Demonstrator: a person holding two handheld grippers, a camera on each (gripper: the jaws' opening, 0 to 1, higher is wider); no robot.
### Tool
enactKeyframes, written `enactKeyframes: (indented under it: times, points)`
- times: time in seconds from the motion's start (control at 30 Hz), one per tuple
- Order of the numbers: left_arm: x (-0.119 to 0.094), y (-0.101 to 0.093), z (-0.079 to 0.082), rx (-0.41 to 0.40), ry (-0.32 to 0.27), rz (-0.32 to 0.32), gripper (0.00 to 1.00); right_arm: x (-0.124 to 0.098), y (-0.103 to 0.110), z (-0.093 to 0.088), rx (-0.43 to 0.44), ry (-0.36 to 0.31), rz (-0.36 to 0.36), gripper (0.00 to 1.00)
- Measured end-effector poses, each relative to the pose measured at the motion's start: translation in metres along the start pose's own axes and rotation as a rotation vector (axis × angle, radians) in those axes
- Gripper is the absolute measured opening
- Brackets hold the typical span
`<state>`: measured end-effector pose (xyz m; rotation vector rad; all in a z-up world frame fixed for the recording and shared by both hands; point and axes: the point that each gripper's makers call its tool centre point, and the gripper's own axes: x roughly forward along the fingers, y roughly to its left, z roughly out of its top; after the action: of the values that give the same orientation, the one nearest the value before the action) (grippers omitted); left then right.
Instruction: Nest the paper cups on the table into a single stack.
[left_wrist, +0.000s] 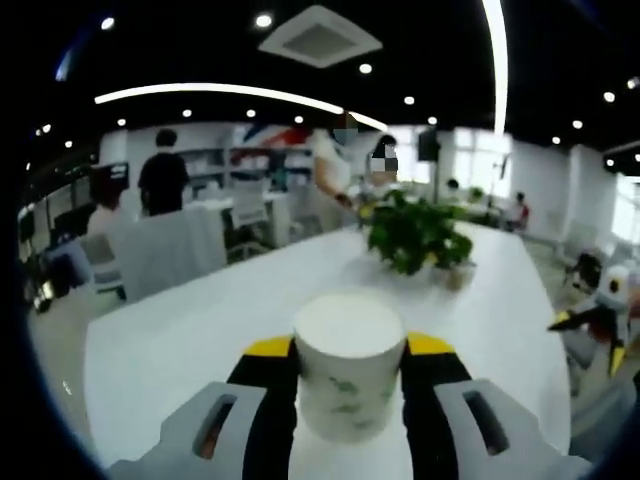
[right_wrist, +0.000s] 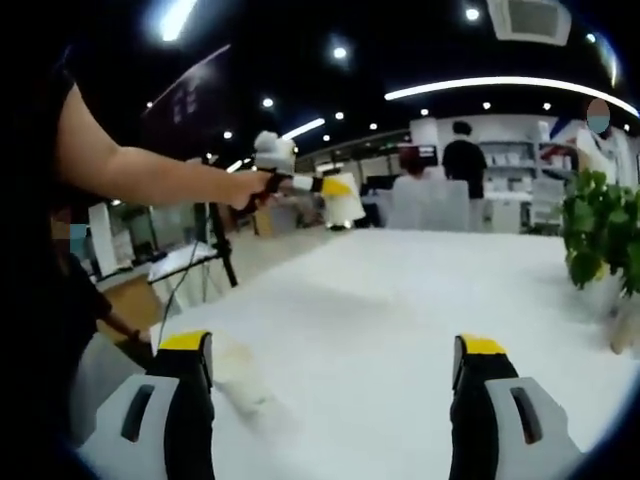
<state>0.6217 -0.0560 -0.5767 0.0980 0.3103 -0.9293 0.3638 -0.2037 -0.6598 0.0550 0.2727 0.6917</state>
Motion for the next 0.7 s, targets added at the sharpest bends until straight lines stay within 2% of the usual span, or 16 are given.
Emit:
enactKeyframes:
  times: [0.07,0.43,0.53,0.7]
  points:
    - [-0.002,-0.005,0.001,0.005,0.001,-0.005,0.39,0.0,0.001,-0.003,-0.009,0.023,0.003,0.98]
    - [-0.018,-0.032,0.001,0.02,0.004,-0.036,0.39,-0.004,0.009,-0.001,-0.029,0.032,0.03,0.97]
    - [-0.021,-0.036,0.002,0.025,0.005,-0.041,0.39,-0.005,0.011,-0.001,-0.028,0.036,0.036,0.94]
    - [-0.026,-0.033,0.005,0.026,0.004,-0.043,0.4,-0.004,0.014,-0.001,-0.032,0.043,0.049,0.95]
